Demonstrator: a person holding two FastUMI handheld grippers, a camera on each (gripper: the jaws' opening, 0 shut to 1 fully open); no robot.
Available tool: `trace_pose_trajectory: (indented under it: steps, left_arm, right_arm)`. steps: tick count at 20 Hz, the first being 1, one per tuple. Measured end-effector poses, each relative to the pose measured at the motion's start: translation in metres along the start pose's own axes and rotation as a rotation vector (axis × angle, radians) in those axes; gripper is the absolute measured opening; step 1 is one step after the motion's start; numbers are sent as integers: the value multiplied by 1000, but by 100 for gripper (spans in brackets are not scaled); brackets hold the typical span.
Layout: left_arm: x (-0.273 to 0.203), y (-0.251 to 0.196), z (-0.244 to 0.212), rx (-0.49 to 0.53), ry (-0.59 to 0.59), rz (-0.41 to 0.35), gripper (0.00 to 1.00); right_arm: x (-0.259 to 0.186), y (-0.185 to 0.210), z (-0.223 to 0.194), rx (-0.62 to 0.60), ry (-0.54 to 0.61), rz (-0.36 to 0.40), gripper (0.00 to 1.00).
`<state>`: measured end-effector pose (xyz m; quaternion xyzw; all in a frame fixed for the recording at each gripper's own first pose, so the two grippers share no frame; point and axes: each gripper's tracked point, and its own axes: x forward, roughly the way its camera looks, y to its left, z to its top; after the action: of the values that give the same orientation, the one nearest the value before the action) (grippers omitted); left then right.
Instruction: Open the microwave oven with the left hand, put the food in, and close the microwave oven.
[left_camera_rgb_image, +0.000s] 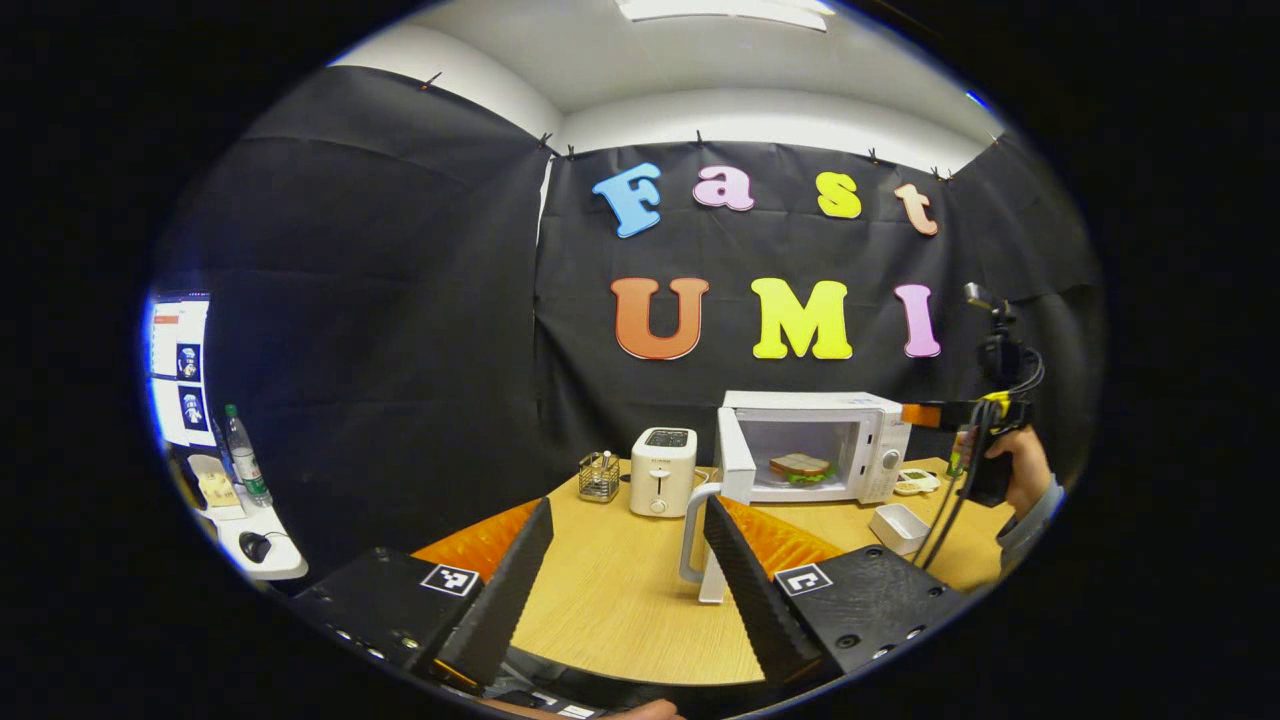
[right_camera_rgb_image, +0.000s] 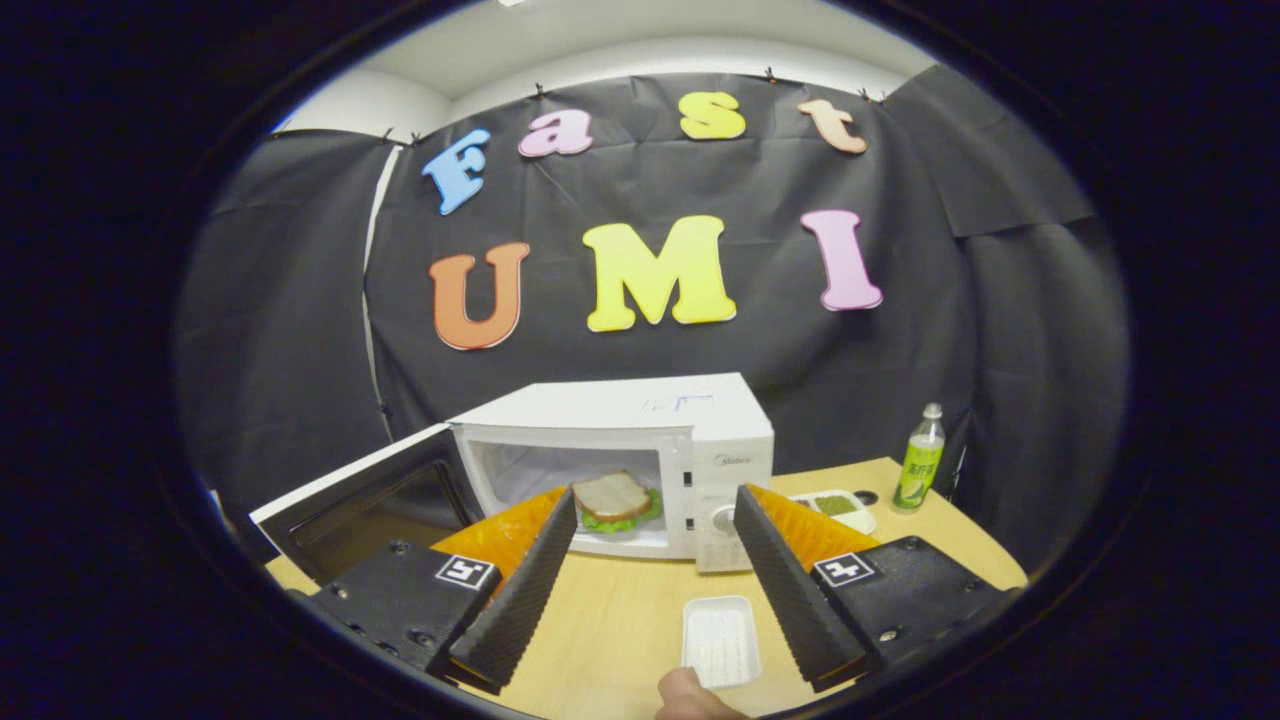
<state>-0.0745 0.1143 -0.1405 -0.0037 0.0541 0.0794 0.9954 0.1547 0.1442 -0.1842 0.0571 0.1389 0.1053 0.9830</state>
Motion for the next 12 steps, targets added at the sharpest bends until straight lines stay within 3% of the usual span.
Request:
trace_pose_trajectory:
  steps: [1, 2, 3, 4, 6, 7, 8, 9, 10, 11, 12]
  left_arm:
    - [10, -5, -3, -9, 3, -22, 72]
    - [20, -4, -3, -23, -4, -27, 52]
    - [31, 0, -4, -41, -7, -14, 32]
    - [39, -2, -9, -46, 0, -38, 23]
    - [58, -8, -18, -31, -11, -71, 17]
    - [68, -9, -20, -20, -22, -90, 1]
    - [78, -12, -26, -13, -20, -113, 2]
    - [87, -13, -31, 0, -21, -122, 0]
    - [94, -11, -36, 13, -29, -134, 1]
    - [102, -11, -42, 25, -26, -139, 1]
    - [111, -14, -51, 27, -13, -164, 1]
  right_arm:
    - [-15, -3, 11, -6, -30, 5, 100]
    - [-29, -4, 20, -18, -56, 10, 91]
    - [-43, -7, 27, -35, -79, 12, 91]
    - [-56, -9, 31, -60, -95, 14, 91]
    - [-79, -19, 39, -99, -132, -10, 91]
    - [-90, -22, 41, -107, -147, -11, 100]
    - [-100, -24, 42, -105, -155, -18, 100]
    - [-109, -28, 41, -99, -157, -28, 91]
    - [-118, -29, 40, -96, -154, -27, 92]
    - [-125, -30, 41, -94, -155, -16, 100]
    - [-133, -31, 40, -90, -153, -14, 100]
